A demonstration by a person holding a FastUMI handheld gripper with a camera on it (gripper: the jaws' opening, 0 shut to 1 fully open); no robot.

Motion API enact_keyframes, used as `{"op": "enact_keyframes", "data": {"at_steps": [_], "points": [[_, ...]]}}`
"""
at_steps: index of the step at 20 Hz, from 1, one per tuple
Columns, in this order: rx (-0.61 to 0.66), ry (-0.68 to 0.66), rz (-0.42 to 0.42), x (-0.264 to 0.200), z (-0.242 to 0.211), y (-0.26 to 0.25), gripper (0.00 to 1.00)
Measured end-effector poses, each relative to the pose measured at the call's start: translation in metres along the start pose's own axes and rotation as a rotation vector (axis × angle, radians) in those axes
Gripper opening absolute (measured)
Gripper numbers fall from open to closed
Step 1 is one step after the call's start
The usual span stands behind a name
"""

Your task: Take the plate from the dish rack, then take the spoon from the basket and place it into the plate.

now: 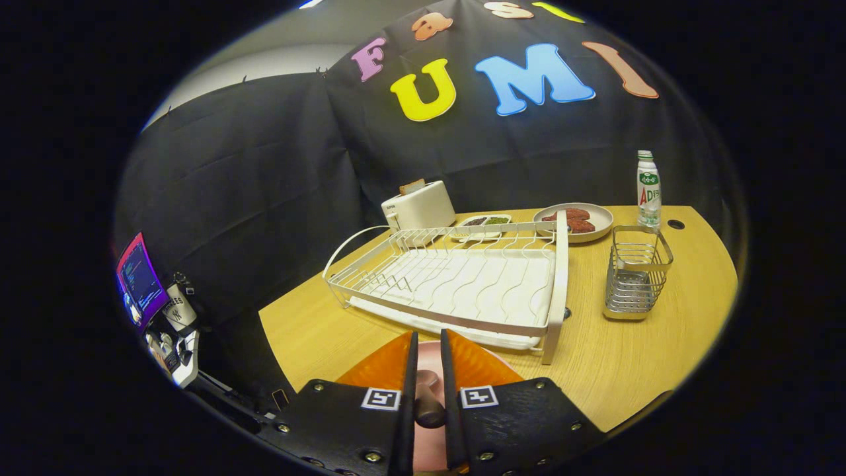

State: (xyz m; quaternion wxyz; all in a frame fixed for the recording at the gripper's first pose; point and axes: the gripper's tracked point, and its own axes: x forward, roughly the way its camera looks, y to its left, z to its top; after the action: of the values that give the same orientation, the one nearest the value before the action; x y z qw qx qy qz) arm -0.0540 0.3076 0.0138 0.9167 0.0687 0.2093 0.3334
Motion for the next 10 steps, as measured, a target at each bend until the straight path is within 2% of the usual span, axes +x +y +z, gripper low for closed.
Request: {"op": "enact_keyframes", "data": {"at_steps": [5, 10], "points": [[0.045, -0.034, -0.063, -0.007, 0.013, -0.015, 0.22], [0.038, -0.151, -0.192, -0.036, 0.069, -0.045, 0.22]]}}
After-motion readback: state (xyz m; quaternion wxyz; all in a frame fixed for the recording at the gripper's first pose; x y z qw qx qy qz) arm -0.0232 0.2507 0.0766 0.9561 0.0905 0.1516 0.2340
